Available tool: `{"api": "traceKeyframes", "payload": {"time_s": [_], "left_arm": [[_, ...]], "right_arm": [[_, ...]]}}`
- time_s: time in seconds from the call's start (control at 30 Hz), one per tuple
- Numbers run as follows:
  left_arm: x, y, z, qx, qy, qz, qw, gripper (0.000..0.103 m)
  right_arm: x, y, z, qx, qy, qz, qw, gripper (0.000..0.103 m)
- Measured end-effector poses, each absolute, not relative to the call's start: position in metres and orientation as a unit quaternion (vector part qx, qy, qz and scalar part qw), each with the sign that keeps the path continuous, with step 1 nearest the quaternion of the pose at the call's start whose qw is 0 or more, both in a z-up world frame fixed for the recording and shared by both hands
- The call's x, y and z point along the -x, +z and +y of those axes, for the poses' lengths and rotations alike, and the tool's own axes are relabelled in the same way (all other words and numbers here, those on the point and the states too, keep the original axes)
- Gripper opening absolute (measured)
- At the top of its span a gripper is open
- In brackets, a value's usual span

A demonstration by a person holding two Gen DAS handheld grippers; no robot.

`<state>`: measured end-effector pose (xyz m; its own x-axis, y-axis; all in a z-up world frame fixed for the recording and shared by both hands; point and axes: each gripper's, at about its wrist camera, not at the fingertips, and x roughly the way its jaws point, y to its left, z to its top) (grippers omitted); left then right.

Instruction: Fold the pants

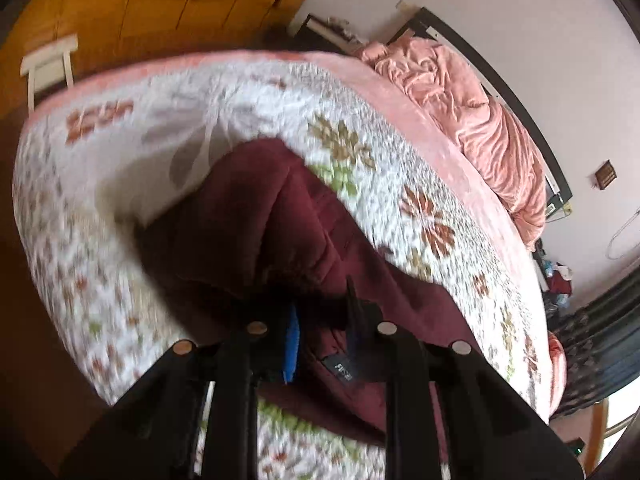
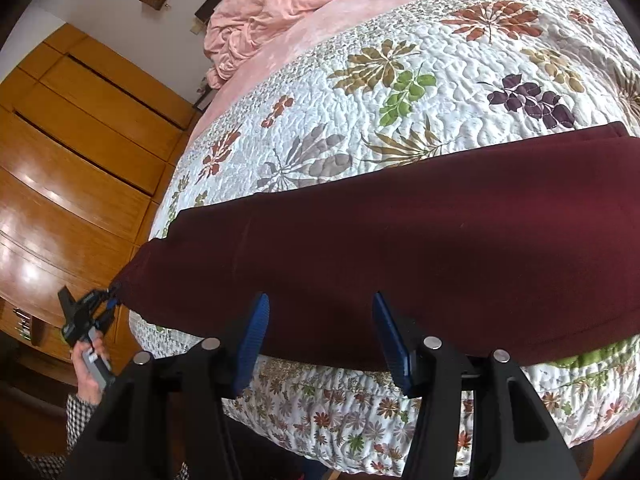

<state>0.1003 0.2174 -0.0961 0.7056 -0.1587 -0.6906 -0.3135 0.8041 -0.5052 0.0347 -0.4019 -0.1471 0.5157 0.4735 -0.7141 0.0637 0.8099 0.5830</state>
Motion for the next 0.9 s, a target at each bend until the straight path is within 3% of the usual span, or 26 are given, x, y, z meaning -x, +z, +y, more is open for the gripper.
{"api": "traceKeyframes", "payload": {"time_s": [0.2,0.3,0.4,0.43,0.63,0.9], "left_arm": [[-0.112,-0.125,0.244,0.29,0.115,0.441,0.841,0.017],[-0.103,-0.145,0.241,0.273,0.119,0.452,0.841,0.022],[-0.092,-0.133,0.237,0.277,0.12,0.437,0.847,0.043],[-0.088,-0.127,0.234,0.278,0.119,0.434,0.848,0.057],[-0.077,-0.079,0.15,0.176,0.057,0.397,0.899,0.071],[-0.105,-0.103,-0.036,0.087,-0.144,0.451,0.877,0.071]], "right_arm": [[-0.037,-0.147,-0.392,-0.269,0.129,0.48,0.825,0.055],[-0.039,-0.153,-0.39,-0.256,0.119,0.491,0.824,0.055],[-0.036,-0.151,-0.399,-0.26,0.114,0.487,0.826,0.055],[-0.033,-0.147,-0.404,-0.26,0.11,0.481,0.83,0.055],[0.009,-0.12,-0.488,-0.296,0.018,0.43,0.853,0.06],[0.072,-0.134,-0.573,-0.349,-0.084,0.416,0.836,0.061]]}}
